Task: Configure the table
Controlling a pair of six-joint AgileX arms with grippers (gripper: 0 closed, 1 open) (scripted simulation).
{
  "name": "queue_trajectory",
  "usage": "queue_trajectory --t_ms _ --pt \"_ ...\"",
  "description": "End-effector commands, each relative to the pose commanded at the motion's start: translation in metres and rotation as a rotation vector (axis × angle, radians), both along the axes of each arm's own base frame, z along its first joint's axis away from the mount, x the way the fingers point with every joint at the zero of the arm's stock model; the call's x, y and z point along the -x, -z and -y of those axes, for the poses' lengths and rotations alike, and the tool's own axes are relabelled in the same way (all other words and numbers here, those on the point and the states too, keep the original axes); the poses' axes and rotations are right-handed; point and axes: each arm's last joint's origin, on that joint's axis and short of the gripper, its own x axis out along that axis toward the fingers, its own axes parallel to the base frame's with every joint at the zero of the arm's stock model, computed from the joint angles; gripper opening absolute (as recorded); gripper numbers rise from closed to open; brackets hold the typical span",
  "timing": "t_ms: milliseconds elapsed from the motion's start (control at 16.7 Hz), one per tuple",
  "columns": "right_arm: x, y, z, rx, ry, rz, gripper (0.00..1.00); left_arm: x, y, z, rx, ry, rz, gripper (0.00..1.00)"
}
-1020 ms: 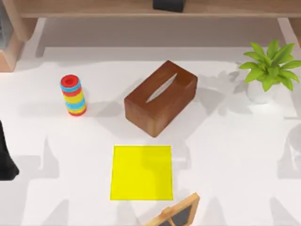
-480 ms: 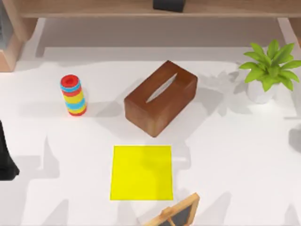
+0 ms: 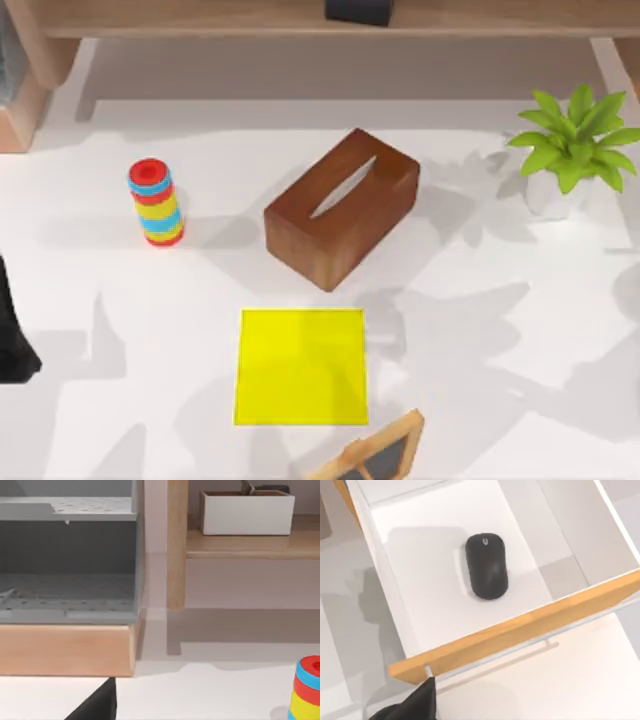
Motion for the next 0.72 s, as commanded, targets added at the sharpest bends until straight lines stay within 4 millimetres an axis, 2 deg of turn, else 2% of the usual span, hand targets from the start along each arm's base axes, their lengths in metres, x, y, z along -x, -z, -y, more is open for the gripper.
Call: queue_trajectory --t_ms 60,180,360,540,720 --pt "-0.027 0.005 0.013 -0.020 0.001 -0.066 1.00 0.000 0.000 0.000 0.000 0.000 0.000 1.00" --pt "-0.078 0.030 0.036 -0.064 -0.011 -0.196 1.00 0.000 0.000 0.000 0.000 0.000 0.000 1.00" --pt "-0.141 0.089 0.060 -0.127 -0.056 -0.362 1.00 0.000 0.000 0.000 0.000 0.000 0.000 1.00" --pt "-0.178 0.145 0.073 -0.177 -0.103 -0.476 1.00 0.000 0.000 0.000 0.000 0.000 0.000 1.00" --pt "-0.197 0.182 0.078 -0.208 -0.138 -0.527 1.00 0.000 0.000 0.000 0.000 0.000 0.000 1.00"
